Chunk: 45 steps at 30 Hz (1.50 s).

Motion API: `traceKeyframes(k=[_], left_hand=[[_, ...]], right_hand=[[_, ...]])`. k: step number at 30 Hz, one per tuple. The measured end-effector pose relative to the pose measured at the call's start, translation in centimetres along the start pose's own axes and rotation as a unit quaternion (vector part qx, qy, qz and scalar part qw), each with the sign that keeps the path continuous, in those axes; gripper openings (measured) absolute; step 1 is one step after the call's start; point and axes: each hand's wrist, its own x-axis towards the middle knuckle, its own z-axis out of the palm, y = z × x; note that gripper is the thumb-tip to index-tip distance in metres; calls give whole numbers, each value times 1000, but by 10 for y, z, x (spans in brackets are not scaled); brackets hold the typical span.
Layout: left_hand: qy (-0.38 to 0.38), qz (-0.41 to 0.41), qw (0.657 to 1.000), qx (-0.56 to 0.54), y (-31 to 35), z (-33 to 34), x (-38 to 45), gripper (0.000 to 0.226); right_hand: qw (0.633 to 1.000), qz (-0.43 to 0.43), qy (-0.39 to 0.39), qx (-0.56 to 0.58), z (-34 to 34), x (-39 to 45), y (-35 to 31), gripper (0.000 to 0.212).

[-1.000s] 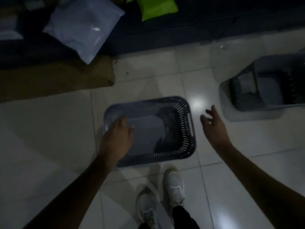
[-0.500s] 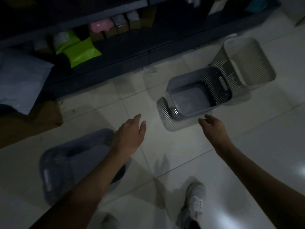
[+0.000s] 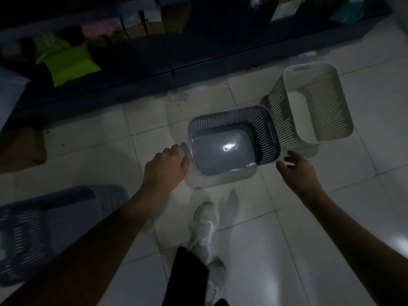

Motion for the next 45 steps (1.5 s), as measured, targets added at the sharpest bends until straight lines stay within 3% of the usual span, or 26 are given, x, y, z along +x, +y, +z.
traceKeyframes(k=[7,12,19,23,28,33,39,45], left_hand=[[-13,-56,998,-7,16,59,104,47],[-52,-127,989,-54,26,90,136,61],[-26,-177,965,-192,44,131,156,52],[-10,-185,964,-193,32,154,151,60],[8,-174,965,-197,28,163,147,51],[28,-163,972,-169,28,149,140,51],[89,-167,965,-182,10,79,100,41],[124,-264,924,-246,-32,-3,38,33]], right_hand=[[996,-75,-3,-47,2,134,18,41],[995,-63,-38,-65,13,194,43,47],[990,-35,-118,-65,36,254,69,58],[981,-24,-192,-35,53,273,71,40],[979,-38,-189,-68,59,280,71,30],[977,-88,-167,-98,46,267,63,34],[969,-168,-149,-100,6,220,4,50],[949,-231,-168,-137,-15,159,-99,41]])
